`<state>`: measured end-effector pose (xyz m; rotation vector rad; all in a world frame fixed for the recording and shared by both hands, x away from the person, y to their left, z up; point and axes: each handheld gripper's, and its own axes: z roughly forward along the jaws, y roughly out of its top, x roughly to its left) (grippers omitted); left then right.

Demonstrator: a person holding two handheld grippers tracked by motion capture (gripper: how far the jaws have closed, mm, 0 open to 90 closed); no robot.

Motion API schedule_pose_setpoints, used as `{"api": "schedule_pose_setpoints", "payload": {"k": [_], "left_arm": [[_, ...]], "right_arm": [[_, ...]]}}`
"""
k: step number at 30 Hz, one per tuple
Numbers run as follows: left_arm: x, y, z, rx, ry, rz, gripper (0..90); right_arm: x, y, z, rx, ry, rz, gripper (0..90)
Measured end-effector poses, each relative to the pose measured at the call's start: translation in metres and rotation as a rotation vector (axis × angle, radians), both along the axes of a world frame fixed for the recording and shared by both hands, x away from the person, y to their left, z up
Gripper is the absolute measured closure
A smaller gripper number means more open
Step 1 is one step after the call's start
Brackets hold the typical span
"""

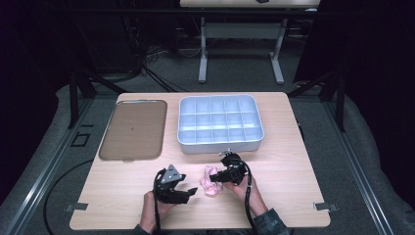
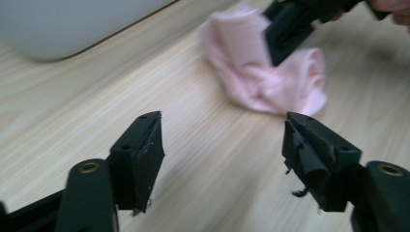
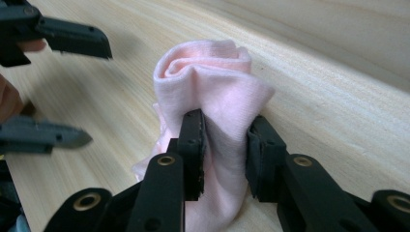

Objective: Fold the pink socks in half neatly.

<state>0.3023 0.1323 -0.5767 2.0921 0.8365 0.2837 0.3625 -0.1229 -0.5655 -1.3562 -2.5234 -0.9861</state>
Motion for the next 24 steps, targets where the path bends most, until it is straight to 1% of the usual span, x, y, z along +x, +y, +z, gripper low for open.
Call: {"api": "schedule_pose_setpoints", "payload": {"k": [1, 2, 3, 4, 5, 6, 7, 9, 10, 12, 14, 15, 17, 18, 20, 21, 24], "left_arm": [[0.0, 0.006, -0.001, 0.006, 0.007, 0.021, 27.4], [0.001, 0.012, -0.002, 0.011, 0.011, 0.034, 25.6], [0.0, 0.017, -0.003, 0.009, 0.015, 0.054, 23.8], [0.001, 0.022, -0.004, 0.019, 0.016, 0.07, 23.1], [0.003, 0.026, -0.006, 0.031, 0.019, 0.089, 21.6], [0.004, 0.029, -0.007, 0.04, 0.022, 0.103, 19.7], [0.005, 0.031, -0.009, 0.044, 0.022, 0.118, 18.5], [0.006, 0.032, -0.01, 0.046, 0.023, 0.131, 16.8], [0.007, 0.032, -0.011, 0.052, 0.022, 0.134, 16.4], [0.007, 0.031, -0.011, 0.056, 0.023, 0.135, 15.6], [0.008, 0.027, -0.013, 0.078, 0.01, 0.14, 15.3], [0.008, 0.026, -0.013, 0.089, 0.004, 0.134, 15.2], [0.008, 0.026, -0.013, 0.088, 0.0, 0.139, 14.8], [0.008, 0.025, -0.014, 0.089, -0.005, 0.14, 14.8], [0.007, 0.025, -0.014, 0.097, -0.01, 0.139, 14.8], [0.007, 0.024, -0.014, 0.099, -0.012, 0.141, 14.7], [0.007, 0.022, -0.014, 0.119, -0.018, 0.141, 14.3]], "right_arm": [[0.0, 0.0, -0.001, 0.01, -0.003, -0.006, 72.0], [0.0, -0.001, 0.0, 0.007, -0.001, -0.001, 72.5], [-0.001, 0.0, -0.001, 0.018, -0.003, -0.007, 73.0], [-0.001, 0.0, 0.0, 0.004, -0.005, -0.003, 73.5], [-0.001, 0.001, 0.0, 0.009, -0.007, -0.003, 73.9], [0.0, 0.001, 0.001, -0.002, -0.01, 0.006, 74.5], [-0.001, 0.001, 0.001, -0.003, -0.013, 0.007, 74.9], [-0.001, 0.001, 0.001, 0.001, -0.024, 0.007, 75.7], [-0.002, 0.001, 0.001, -0.01, -0.026, 0.013, 75.9], [-0.003, 0.0, 0.0, 0.005, -0.036, 0.002, 76.4], [-0.004, -0.001, 0.0, 0.014, -0.044, 0.0, 76.6], [-0.003, -0.001, -0.001, 0.019, -0.043, 0.0, 76.6], [-0.003, -0.002, -0.001, 0.029, -0.042, 0.0, 76.8], [-0.003, -0.002, -0.001, 0.026, -0.043, 0.001, 76.8], [-0.004, -0.003, -0.001, 0.024, -0.048, 0.014, 77.0], [-0.004, -0.003, -0.001, 0.033, -0.049, 0.011, 77.1], [-0.004, -0.004, -0.001, 0.034, -0.052, 0.014, 77.4]]}}
